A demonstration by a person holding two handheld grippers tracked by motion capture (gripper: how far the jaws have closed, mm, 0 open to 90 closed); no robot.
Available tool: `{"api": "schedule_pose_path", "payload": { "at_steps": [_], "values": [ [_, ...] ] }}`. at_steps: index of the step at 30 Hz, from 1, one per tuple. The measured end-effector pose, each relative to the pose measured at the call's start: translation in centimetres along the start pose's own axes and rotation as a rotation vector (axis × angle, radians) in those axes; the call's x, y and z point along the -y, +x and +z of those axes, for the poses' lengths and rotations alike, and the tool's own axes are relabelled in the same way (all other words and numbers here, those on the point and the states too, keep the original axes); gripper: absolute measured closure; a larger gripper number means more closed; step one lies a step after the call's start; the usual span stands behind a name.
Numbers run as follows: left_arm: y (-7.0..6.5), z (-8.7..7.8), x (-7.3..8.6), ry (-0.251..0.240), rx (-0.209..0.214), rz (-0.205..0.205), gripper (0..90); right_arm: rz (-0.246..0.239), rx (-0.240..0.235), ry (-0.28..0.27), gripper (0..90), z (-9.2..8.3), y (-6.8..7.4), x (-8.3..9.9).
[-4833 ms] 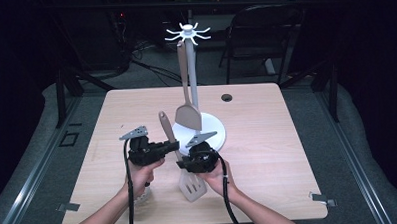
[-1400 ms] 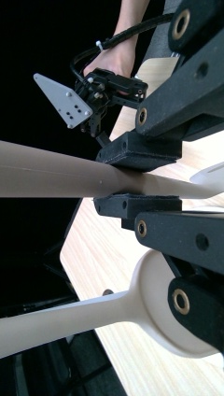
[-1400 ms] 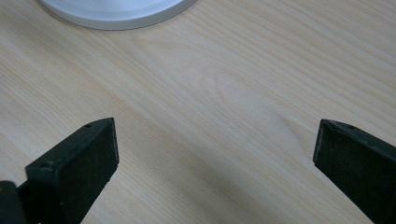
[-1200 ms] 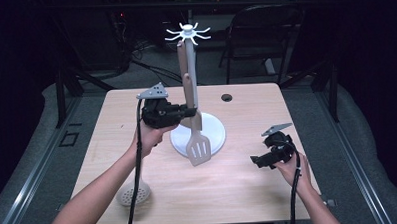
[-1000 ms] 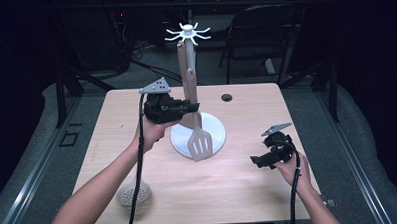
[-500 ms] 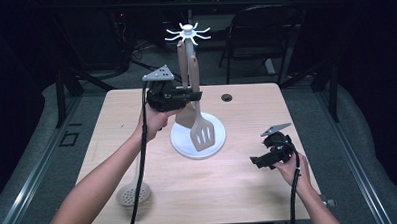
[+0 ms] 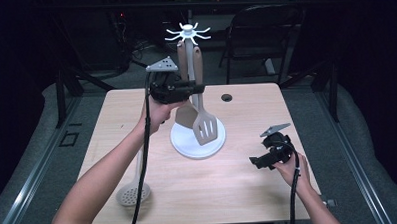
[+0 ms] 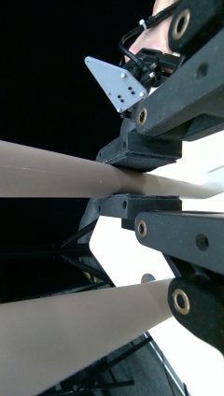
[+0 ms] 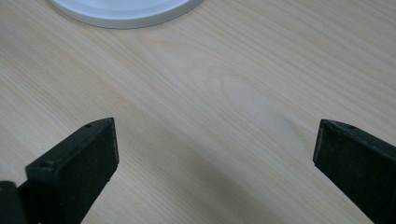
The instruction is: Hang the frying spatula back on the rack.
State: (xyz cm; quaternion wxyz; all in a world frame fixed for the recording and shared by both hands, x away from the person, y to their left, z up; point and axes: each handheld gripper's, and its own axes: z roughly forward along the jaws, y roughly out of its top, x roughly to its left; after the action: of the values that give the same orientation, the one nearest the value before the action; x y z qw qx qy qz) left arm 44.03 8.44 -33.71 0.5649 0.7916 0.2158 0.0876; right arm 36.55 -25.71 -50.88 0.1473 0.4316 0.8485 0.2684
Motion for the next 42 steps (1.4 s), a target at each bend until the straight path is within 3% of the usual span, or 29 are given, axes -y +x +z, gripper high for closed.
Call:
{"api": "schedule_pose_path", "payload": {
  "at_steps": [17, 36, 38, 42],
  "values": [
    [0.6, 0.1, -1.0, -0.002, 0.002, -0.038, 77.4, -0.016, -0.002, 0.013, 0.0, 0.0, 0.0, 0.0],
    [1.3, 0.6, -0.8, 0.024, -0.082, -0.036, 76.8, -0.017, -0.004, 0.007, 0.0, 0.1, 0.1, 0.0],
    [1.2, 0.5, -0.7, 0.017, -0.093, -0.032, 75.8, -0.017, -0.007, 0.007, 0.0, 0.1, 0.1, 0.0],
    [0.8, 0.3, -0.7, 0.016, -0.098, -0.021, 65.3, -0.017, -0.004, 0.008, 0.0, 0.1, 0.1, 0.0]
  ]
}}
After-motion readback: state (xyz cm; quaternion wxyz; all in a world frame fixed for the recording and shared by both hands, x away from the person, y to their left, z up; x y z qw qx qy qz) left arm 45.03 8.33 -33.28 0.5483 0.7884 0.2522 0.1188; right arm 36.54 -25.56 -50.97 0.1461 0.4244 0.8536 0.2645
